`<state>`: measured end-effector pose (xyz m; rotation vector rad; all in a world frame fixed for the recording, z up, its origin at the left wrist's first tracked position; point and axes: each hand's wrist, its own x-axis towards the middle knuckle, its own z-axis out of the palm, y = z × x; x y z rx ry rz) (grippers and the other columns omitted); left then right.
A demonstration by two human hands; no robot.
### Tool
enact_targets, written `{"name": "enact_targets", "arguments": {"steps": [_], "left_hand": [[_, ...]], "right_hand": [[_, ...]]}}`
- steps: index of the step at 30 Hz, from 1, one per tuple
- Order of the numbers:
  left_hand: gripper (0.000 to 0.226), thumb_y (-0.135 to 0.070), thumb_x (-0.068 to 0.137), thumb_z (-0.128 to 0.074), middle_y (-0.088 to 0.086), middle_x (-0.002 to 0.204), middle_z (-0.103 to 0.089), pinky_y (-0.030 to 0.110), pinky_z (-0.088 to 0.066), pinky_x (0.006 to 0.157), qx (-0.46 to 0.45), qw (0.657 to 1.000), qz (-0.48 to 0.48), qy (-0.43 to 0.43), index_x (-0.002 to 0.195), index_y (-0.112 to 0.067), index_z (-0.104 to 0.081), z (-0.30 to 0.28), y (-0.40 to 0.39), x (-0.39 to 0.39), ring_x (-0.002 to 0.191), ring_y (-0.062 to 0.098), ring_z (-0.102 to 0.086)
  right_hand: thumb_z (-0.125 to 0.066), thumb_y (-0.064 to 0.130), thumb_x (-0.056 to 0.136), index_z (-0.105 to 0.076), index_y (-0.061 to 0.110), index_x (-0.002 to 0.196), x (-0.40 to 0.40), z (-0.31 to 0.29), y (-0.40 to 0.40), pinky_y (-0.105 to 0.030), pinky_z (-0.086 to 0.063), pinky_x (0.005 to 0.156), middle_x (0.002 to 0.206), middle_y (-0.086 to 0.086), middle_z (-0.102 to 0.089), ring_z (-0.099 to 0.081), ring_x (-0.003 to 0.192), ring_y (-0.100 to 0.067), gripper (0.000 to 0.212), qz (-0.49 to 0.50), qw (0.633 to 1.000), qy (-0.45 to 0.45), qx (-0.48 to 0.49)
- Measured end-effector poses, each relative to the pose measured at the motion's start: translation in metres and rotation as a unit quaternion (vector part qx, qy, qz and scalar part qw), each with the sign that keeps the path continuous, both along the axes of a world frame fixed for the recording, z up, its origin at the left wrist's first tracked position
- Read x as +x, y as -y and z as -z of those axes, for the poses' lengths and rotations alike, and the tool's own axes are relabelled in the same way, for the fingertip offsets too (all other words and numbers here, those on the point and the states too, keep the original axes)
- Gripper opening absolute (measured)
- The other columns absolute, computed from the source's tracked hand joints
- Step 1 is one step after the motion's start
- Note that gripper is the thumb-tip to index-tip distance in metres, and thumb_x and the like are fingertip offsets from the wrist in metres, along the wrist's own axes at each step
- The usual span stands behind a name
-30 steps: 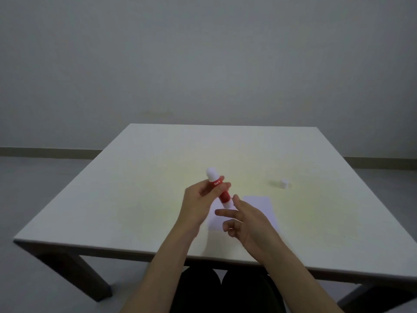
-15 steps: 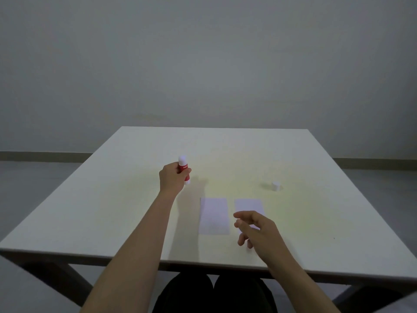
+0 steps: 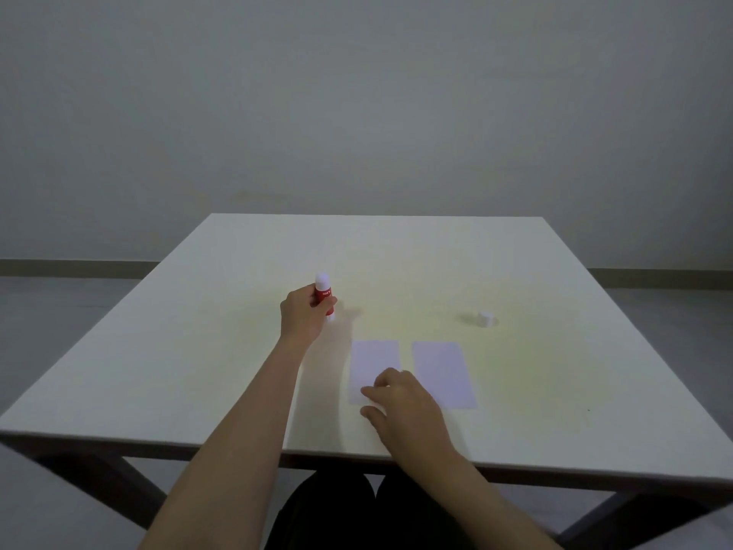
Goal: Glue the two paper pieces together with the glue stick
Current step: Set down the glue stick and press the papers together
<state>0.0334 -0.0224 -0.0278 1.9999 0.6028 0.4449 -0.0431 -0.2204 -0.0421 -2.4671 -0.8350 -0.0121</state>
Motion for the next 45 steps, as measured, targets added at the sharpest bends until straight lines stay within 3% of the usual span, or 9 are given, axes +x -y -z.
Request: {"name": "enact_targets", "arguments": {"steps": [4, 7, 10, 15, 19, 23, 31, 39, 45], "left_hand": [[0.035, -0.027, 0.081, -0.064, 0.008, 0.110, -0.071, 0.026, -0.043, 0.075, -0.021, 0.999, 0.025, -0.041, 0.110, -0.007, -0.063, 0.006, -0.007, -0.003, 0.096, 0.021, -0.062], [0.089, -0.038, 0.080, -0.069, 0.003, 0.150, -0.038, 0.030, -0.038, 0.097, -0.076, 0.996, 0.023, -0.030, 0.150, -0.015, -0.018, 0.007, -0.012, -0.011, 0.132, 0.021, -0.045], [0.083, -0.041, 0.082, -0.065, 0.001, 0.148, -0.040, 0.031, -0.042, 0.092, -0.077, 0.996, -0.040, 0.017, 0.149, -0.019, -0.019, 0.009, -0.014, -0.022, 0.124, 0.019, -0.049], [0.039, -0.033, 0.090, -0.054, 0.004, 0.117, -0.063, 0.029, -0.045, 0.074, -0.095, 0.983, -0.137, 0.078, 0.126, -0.017, -0.052, 0.014, -0.007, -0.051, 0.080, 0.013, -0.060], [0.018, -0.025, 0.091, -0.053, 0.013, 0.088, -0.073, 0.025, -0.050, 0.059, -0.160, 0.986, -0.039, 0.034, 0.087, -0.015, -0.068, 0.010, 0.019, -0.069, 0.061, 0.013, -0.066], [0.033, -0.036, 0.091, -0.054, 0.007, 0.077, -0.077, 0.024, -0.057, 0.058, -0.275, 0.952, 0.117, -0.066, 0.089, -0.008, -0.071, -0.005, 0.061, -0.073, 0.067, 0.019, -0.074], [0.015, -0.014, 0.085, -0.064, -0.008, 0.066, -0.075, 0.020, -0.054, 0.058, -0.299, 0.948, 0.094, 0.058, 0.073, -0.018, -0.071, -0.022, 0.098, -0.064, 0.061, 0.009, -0.072], [0.015, -0.017, 0.082, -0.067, -0.008, 0.071, -0.076, 0.023, -0.051, 0.062, -0.204, 0.973, 0.096, 0.052, 0.069, -0.021, -0.071, -0.019, 0.104, -0.061, 0.064, 0.008, -0.072], [0.018, -0.018, 0.080, -0.069, -0.013, 0.065, -0.075, 0.015, -0.044, 0.057, -0.188, 0.976, 0.111, 0.020, 0.063, -0.022, -0.070, -0.013, 0.114, -0.054, 0.063, 0.005, -0.072]], "right_hand": [[-0.050, 0.026, 0.091, -0.067, 0.008, 0.096, 0.010, 0.002, -0.018, -0.030, -0.032, 0.075, 0.107, -0.004, -0.060, -0.046, 0.099, -0.025, 0.026, -0.017, 0.994, 0.078, -0.075], [-0.067, 0.027, 0.078, -0.069, 0.014, 0.067, 0.013, 0.001, -0.021, -0.028, -0.035, 0.063, 0.077, 0.002, -0.065, -0.053, 0.079, -0.021, 0.017, -0.016, 0.983, 0.157, -0.099], [-0.086, 0.026, 0.049, -0.057, 0.021, 0.040, 0.010, -0.001, -0.023, -0.024, -0.032, 0.046, 0.044, 0.008, -0.052, -0.051, 0.052, -0.014, 0.030, -0.011, 0.969, 0.207, -0.135], [-0.083, 0.027, 0.061, -0.063, 0.023, 0.048, 0.010, -0.001, -0.020, -0.025, -0.039, 0.049, 0.048, 0.008, -0.058, -0.053, 0.054, -0.015, 0.024, 0.016, 0.963, 0.254, -0.087], [-0.070, 0.023, 0.081, -0.073, 0.020, 0.072, 0.018, -0.022, -0.008, -0.030, -0.041, 0.065, 0.072, 0.007, -0.071, -0.057, 0.068, -0.017, 0.010, 0.110, 0.971, 0.096, 0.189], [-0.067, 0.021, 0.084, -0.074, 0.021, 0.076, 0.027, -0.054, 0.010, -0.020, -0.045, 0.061, 0.071, 0.011, -0.072, -0.060, 0.066, -0.005, 0.010, 0.197, 0.833, -0.175, 0.486], [-0.063, 0.029, 0.087, -0.076, 0.018, 0.079, 0.021, -0.058, 0.046, -0.027, -0.045, 0.062, 0.079, -0.003, -0.076, -0.061, 0.063, -0.015, 0.019, 0.236, 0.727, -0.335, 0.550], [-0.070, 0.016, 0.082, -0.073, 0.008, 0.063, 0.023, -0.045, 0.080, -0.020, -0.039, 0.046, 0.055, -0.002, -0.068, -0.051, 0.041, -0.006, 0.021, 0.204, 0.882, -0.244, 0.346], [-0.074, 0.022, 0.078, -0.068, 0.003, 0.066, 0.047, -0.038, 0.101, -0.021, -0.037, 0.044, 0.058, -0.003, -0.064, -0.053, 0.044, -0.009, 0.023, 0.192, 0.881, -0.296, 0.315]]}}
